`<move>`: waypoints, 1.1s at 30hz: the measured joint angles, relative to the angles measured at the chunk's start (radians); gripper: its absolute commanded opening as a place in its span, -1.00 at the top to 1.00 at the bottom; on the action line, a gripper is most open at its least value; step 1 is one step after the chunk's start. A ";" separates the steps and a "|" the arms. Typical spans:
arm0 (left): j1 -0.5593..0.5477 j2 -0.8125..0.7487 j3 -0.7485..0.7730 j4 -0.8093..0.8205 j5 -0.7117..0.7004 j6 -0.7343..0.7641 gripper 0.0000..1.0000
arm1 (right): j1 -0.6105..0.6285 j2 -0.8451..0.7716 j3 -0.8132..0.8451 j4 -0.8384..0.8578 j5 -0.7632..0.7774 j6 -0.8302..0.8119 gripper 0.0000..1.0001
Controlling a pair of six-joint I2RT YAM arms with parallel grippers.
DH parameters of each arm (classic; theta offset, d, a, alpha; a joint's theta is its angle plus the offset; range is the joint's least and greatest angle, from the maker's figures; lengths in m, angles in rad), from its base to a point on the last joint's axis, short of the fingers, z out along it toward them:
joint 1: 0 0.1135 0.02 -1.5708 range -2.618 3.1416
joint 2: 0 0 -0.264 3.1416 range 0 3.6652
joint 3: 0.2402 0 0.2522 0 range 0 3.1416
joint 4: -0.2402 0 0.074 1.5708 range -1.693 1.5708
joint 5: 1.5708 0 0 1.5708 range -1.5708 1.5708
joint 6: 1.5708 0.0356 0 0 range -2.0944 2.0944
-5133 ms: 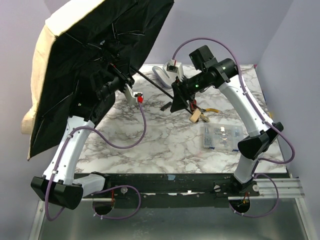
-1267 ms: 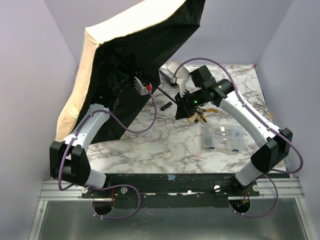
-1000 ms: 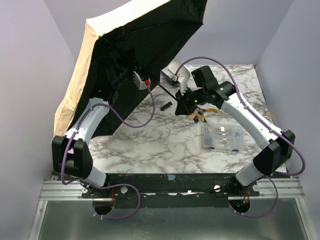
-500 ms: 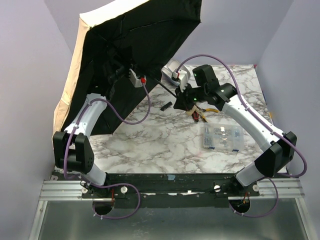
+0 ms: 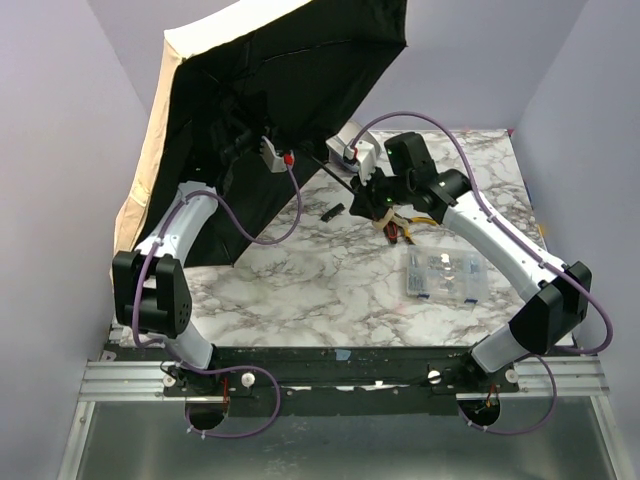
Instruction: Open the umbrella
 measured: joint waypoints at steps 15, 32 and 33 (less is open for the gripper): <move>0.000 -0.029 -0.071 0.055 -0.005 0.003 -0.17 | 0.000 0.005 0.009 -0.006 -0.025 -0.012 0.99; -0.231 -0.238 -0.349 0.011 -0.136 -0.056 -0.71 | -0.002 0.025 0.044 -0.089 -0.208 0.093 0.99; -0.254 -0.262 -0.359 -0.015 -0.120 -0.056 -0.72 | -0.002 0.025 0.044 -0.082 -0.212 0.100 0.99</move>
